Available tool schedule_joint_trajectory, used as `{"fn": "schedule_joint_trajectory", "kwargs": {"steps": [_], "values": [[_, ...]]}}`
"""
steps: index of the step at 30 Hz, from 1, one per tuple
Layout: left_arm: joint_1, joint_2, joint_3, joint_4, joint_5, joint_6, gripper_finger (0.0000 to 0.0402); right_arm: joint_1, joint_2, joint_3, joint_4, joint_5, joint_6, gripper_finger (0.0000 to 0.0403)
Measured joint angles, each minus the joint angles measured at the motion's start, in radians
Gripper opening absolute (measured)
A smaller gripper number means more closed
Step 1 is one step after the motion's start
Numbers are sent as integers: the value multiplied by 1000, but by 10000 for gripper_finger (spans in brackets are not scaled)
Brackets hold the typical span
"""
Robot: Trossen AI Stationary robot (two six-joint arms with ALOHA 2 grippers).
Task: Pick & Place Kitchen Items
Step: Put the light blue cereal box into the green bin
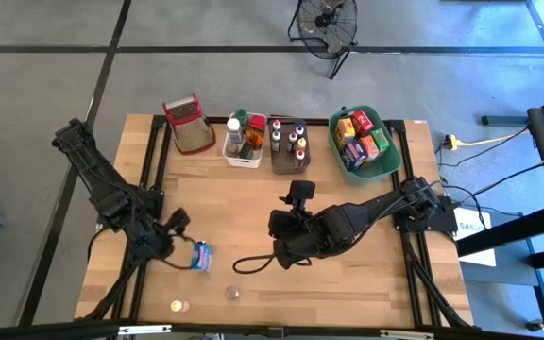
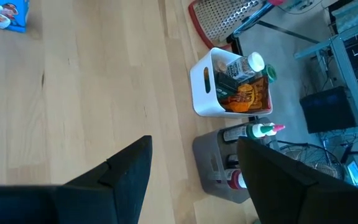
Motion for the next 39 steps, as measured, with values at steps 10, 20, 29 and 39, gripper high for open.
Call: {"fn": "schedule_joint_trajectory", "kwargs": {"steps": [10, 20, 29, 39], "values": [[113, 8, 1, -1, -12, 236, 286, -35, 0, 0, 45, -74, -30, 238], [194, 76, 20, -3, -16, 454, 286, -55, 0, 0, 77, -151, -29, 238], [197, 153, 98, -23, 42, 582, 286, -54, 0, 0, 94, -210, -19, 238], [197, 289, 117, -12, 64, 611, 286, -53, 0, 0, 96, -232, -1, 238]]}}
